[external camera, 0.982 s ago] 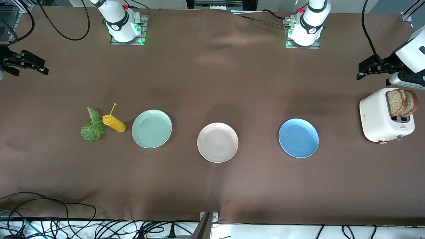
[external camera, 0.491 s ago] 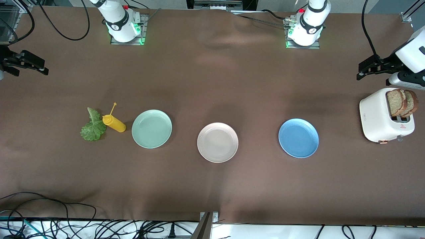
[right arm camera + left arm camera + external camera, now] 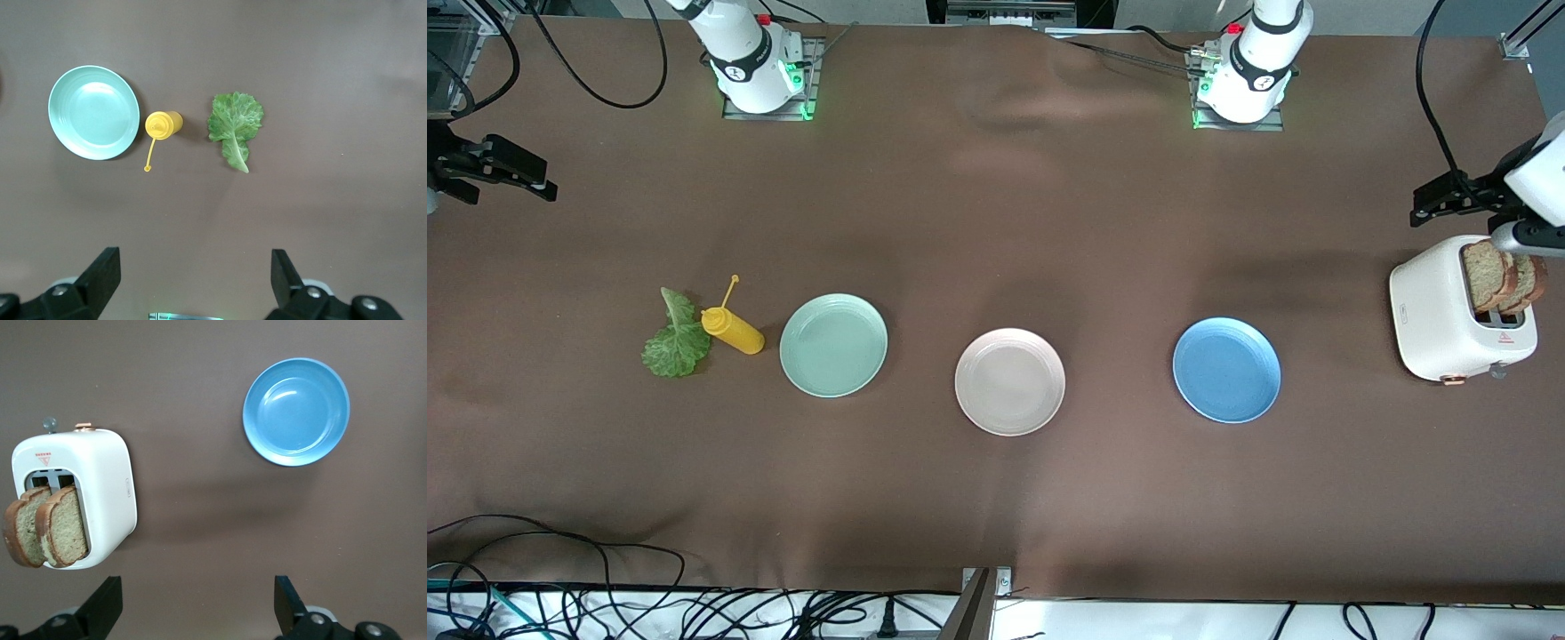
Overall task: Make sandwich on beige plate with both arms
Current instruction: 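Reach the left gripper down to the bread slice in the toaster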
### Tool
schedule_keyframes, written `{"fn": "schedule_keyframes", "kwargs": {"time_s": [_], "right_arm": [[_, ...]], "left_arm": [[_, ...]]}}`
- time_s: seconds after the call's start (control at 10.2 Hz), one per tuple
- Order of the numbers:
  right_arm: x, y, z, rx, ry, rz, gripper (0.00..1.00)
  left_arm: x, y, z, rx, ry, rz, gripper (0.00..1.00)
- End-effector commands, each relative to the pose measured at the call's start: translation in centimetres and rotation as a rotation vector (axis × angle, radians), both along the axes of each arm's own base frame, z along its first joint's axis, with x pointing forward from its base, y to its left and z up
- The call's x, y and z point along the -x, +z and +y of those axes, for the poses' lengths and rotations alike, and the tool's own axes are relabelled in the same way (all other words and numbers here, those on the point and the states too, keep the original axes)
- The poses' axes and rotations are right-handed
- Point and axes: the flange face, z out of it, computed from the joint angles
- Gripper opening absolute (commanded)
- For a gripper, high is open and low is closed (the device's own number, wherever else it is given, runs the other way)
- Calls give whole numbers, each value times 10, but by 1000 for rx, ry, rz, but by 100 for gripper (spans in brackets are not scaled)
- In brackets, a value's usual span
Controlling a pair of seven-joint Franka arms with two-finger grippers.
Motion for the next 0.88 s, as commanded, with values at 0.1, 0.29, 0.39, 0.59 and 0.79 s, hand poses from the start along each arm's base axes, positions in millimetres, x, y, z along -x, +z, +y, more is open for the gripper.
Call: {"fn": "schedule_keyframes", "kwargs": {"time_s": [0.1, 0.29, 0.39, 0.59, 0.79], "right_arm": [[1, 4, 0, -8, 0, 1, 100], [1, 4, 0, -8, 0, 1, 100], [1, 4, 0, -8, 0, 1, 100], [1, 4, 0, -8, 0, 1, 100], [1, 4, 0, -8, 0, 1, 100]], "left_arm": [[11, -46, 76, -11, -47, -11, 100], [14, -71, 106, -1, -6, 21, 100], [16, -83, 125, 5, 23, 33, 100], [20, -113, 166, 25, -23, 25, 100], [20, -139, 183, 50, -13, 46, 100]]}}
